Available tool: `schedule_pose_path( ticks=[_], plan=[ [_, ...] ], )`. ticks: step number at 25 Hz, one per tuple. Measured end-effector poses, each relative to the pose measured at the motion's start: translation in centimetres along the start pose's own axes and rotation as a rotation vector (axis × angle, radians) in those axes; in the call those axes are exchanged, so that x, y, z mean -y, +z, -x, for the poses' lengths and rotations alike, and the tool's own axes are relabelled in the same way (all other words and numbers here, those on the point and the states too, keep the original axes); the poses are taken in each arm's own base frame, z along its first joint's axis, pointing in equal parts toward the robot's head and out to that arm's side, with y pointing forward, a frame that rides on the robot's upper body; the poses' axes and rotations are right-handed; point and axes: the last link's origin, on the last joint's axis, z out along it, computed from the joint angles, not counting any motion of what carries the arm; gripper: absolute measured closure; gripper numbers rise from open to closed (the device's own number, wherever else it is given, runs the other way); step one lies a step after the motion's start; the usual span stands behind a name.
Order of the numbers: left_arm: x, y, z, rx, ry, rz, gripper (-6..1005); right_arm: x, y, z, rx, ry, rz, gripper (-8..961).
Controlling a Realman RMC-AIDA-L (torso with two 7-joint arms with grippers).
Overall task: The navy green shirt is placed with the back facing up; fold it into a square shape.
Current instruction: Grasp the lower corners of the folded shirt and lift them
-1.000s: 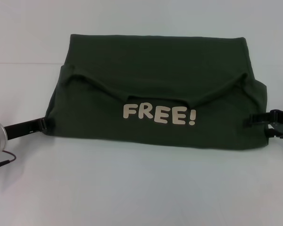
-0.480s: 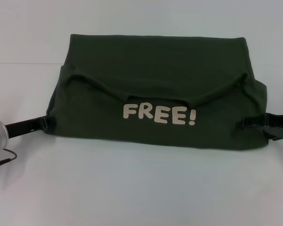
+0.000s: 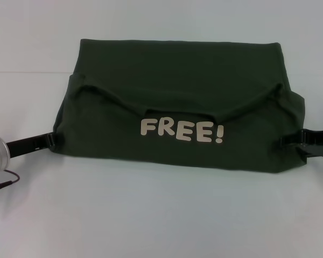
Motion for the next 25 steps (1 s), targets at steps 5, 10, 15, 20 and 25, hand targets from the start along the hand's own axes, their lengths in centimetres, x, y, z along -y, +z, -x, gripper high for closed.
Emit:
schedule_pose_path(
  ticks=[5, 10, 15, 20, 25],
  plan=[
    [-0.1, 0.0, 0.0, 0.002, -0.002, 0.005, 992, 0.1, 0.0, 0.0, 0.001, 0.006, -0.002, 385],
    [0.0, -0.1, -0.1, -0.002, -0.005, 0.005, 992, 0.1, 0.1, 0.0, 0.002, 0.009, -0.004, 480],
    [0.0, -0.3, -0.2, -0.004, -0.006, 0.018, 992, 0.2, -0.1, -0.1, 0.004, -0.001, -0.003, 729],
    [0.0, -1.5, -0.1, 0.016, -0.025, 0.068, 992, 0.7, -0.7, -0.8, -0.034, -0.058, 0.012, 917],
    [0.0, -3.5, 0.8, 0.061, -0.056, 0.152, 992, 1.6, -1.8, -2.3, -0.096, -0.146, 0.045, 917]
  ],
)
